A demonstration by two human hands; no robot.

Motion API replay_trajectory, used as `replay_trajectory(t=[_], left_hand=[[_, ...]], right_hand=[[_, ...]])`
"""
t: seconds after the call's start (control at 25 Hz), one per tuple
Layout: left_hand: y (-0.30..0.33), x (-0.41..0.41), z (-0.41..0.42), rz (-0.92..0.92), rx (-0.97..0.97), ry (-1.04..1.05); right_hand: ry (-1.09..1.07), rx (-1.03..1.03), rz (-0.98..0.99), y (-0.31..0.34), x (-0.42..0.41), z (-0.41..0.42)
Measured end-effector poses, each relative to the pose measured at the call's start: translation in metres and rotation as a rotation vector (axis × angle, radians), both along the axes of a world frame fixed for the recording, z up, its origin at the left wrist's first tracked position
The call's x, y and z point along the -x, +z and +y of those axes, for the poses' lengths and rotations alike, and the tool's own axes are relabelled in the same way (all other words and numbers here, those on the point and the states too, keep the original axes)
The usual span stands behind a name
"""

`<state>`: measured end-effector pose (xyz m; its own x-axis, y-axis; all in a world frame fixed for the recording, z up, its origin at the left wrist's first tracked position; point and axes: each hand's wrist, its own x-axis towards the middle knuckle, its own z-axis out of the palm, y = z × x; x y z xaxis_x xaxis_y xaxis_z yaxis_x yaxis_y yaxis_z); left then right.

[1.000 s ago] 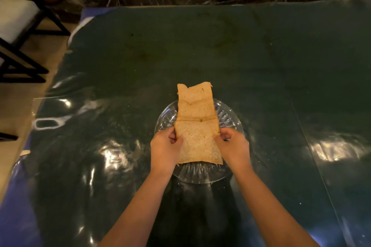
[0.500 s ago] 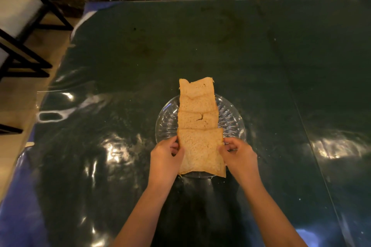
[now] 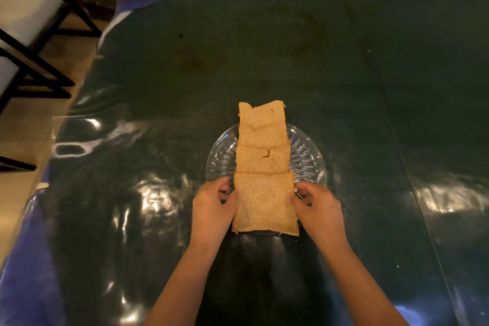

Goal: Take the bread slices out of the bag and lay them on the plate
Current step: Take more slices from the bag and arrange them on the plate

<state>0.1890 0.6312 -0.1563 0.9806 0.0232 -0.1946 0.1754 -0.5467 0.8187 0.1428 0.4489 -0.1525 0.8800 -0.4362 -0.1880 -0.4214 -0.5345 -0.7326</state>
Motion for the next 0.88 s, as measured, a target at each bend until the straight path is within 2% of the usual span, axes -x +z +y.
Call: replay_trajectory(t=[0.08, 0.2, 0.28, 0.44, 0.88], left_hand=[[0.001, -0.013, -0.002, 0.034, 0.105, -0.074], [0.002, -0.031, -0.009, 0.155, 0.253, -0.244], [-0.003, -0.035, -0.013, 0.156, 0.262, -0.259], [-0.009, -0.028, -0.021, 0.13, 0.304, -0.195], [-0.005, -0.017, -0.024, 0.138, 0.255, -0.131]], right_hand=[[-0.014, -0.027, -0.037, -0.002, -0.005, -0.004], [0.049, -0.364, 0.033, -0.002, -0.022, -0.005], [0.131, -0.449, 0.019, -0.005, -0.029, -0.006], [0.122, -0.451, -0.036, -0.008, -0.03, -0.01], [0.075, -0.469, -0.056, -0.009, -0.026, -0.018]])
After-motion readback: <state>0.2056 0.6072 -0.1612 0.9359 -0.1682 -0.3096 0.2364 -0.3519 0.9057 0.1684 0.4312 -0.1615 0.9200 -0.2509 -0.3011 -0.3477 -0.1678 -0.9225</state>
